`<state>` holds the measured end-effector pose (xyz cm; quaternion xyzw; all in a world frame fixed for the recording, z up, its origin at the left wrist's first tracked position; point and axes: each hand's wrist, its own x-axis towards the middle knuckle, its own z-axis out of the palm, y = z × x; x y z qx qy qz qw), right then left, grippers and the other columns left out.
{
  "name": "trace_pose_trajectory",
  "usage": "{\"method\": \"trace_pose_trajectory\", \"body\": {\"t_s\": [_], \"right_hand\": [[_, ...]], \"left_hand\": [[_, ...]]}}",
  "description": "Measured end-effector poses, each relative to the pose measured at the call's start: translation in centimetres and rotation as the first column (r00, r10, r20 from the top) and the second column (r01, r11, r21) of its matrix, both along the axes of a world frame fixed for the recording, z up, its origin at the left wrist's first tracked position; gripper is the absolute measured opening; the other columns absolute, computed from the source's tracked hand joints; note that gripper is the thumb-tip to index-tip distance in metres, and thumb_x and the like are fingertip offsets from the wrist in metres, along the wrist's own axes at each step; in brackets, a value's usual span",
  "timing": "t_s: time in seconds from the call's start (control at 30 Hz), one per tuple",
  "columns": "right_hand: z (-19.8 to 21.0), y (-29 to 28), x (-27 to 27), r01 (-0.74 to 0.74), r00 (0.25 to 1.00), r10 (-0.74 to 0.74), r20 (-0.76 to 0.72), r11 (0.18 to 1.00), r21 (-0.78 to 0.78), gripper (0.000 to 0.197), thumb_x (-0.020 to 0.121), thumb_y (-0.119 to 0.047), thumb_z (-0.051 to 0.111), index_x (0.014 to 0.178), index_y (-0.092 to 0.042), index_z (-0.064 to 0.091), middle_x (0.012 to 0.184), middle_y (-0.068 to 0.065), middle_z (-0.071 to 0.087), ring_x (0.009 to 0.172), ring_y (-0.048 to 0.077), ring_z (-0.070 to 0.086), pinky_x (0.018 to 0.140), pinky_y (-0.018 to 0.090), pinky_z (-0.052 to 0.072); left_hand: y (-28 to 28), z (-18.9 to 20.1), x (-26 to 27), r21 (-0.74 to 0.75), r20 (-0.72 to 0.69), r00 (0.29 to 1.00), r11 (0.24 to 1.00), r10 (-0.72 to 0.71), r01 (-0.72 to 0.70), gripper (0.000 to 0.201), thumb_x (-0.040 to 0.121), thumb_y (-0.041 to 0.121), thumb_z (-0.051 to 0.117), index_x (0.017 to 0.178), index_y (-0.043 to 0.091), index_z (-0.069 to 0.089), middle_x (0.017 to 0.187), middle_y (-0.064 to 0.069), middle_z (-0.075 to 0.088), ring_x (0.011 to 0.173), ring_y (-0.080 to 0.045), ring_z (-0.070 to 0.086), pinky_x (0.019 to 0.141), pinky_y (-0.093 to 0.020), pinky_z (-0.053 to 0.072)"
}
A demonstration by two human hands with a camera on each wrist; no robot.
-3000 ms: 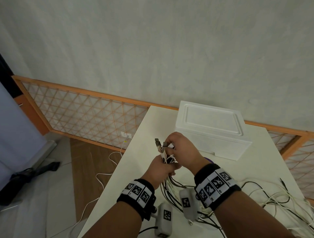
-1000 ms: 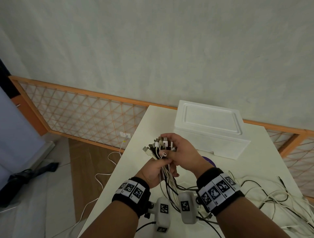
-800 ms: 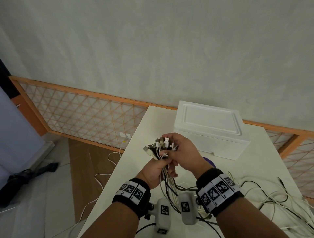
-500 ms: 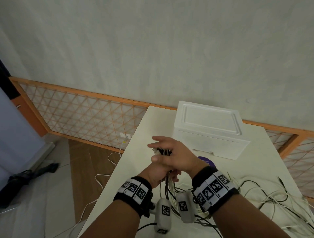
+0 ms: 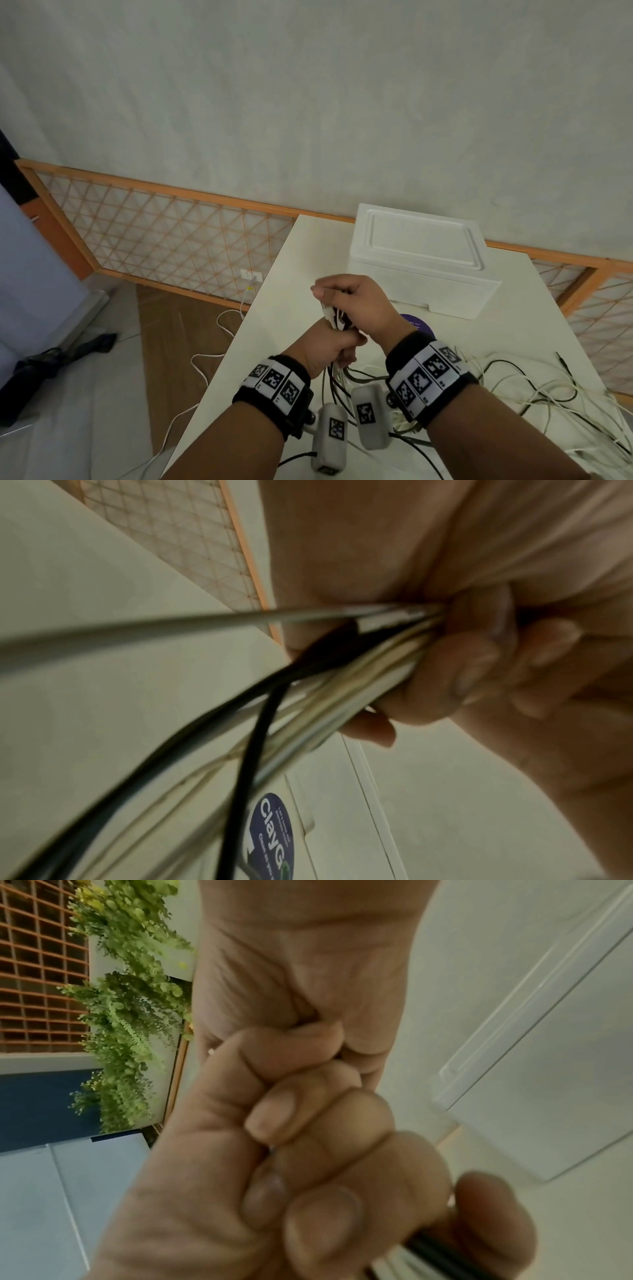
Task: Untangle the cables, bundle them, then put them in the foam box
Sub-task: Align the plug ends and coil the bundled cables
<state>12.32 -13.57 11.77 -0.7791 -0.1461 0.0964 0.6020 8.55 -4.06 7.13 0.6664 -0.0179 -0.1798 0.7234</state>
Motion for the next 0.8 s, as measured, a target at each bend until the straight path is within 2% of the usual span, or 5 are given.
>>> {"method": "trace_pose_trajectory", "body": {"t_s": [0.3,0.43,0.57,0.67,0.8], "right_hand": [[-0.6,-0.3,-0.6,0.006,0.883,0.145,0.446,0.948,-0.319,0.03,0.089,-0.033,0.062,0.064,-0.018,0.068,0.065,-0.007,0.062,0.071,0.009,0.06,0.071,0.037,0.051],[0.0,-1.0,-0.7,-0.124,0.982,0.132,0.137,0.99,-0.063,0.043,0.091,-0.053,0.038,0.117,-0.031,0.064,0.11,-0.01,0.067,0.109,0.002,0.057,0.097,0.03,0.043],[0.3,-2.2,-0.1,0.078,0.991,-0.03,-0.13,0.921,0.383,0.053,0.093,-0.059,0.023,0.138,-0.038,0.04,0.145,-0.016,0.041,0.138,0.007,0.032,0.116,0.036,0.021],[0.7,-2.6,-0.4,0.016,0.999,-0.013,-0.036,0.998,0.064,0.053,0.093,-0.065,0.021,0.132,-0.042,0.049,0.143,-0.018,0.043,0.133,-0.001,0.034,0.113,0.031,0.022],[0.0,-1.9,-0.5,-0.13,0.982,0.157,0.108,0.966,-0.225,0.038,0.1,-0.04,0.038,0.126,-0.024,0.06,0.142,-0.011,0.048,0.133,-0.001,0.035,0.113,0.025,0.023]], "left_hand": [[-0.4,-1.1,-0.2,-0.106,0.023,0.996,0.991,0.085,-0.082,0.011,0.069,0.011,0.059,0.075,0.002,0.061,0.054,-0.003,0.055,0.048,-0.013,0.05,0.052,-0.025,0.045],[-1.0,-1.0,-0.3,-0.164,-0.056,0.981,0.968,0.184,-0.191,0.014,0.07,0.007,0.062,0.06,0.011,0.052,0.043,0.002,0.041,0.041,-0.011,0.037,0.049,-0.025,0.036],[-0.5,-1.3,0.4,-0.094,-0.024,0.967,0.962,0.254,-0.255,0.031,0.071,0.004,0.066,0.051,0.018,0.049,0.047,0.001,0.04,0.047,-0.013,0.037,0.059,-0.028,0.034],[-0.8,-1.4,0.5,-0.024,0.035,0.977,0.978,0.209,-0.208,0.02,0.066,0.01,0.067,0.056,0.018,0.052,0.056,0.002,0.045,0.054,-0.011,0.042,0.062,-0.026,0.036],[-1.2,-1.1,0.1,0.015,0.062,0.985,0.987,0.161,-0.162,0.009,0.062,0.009,0.065,0.069,0.007,0.06,0.058,-0.002,0.055,0.057,-0.014,0.05,0.056,-0.023,0.042]]}}
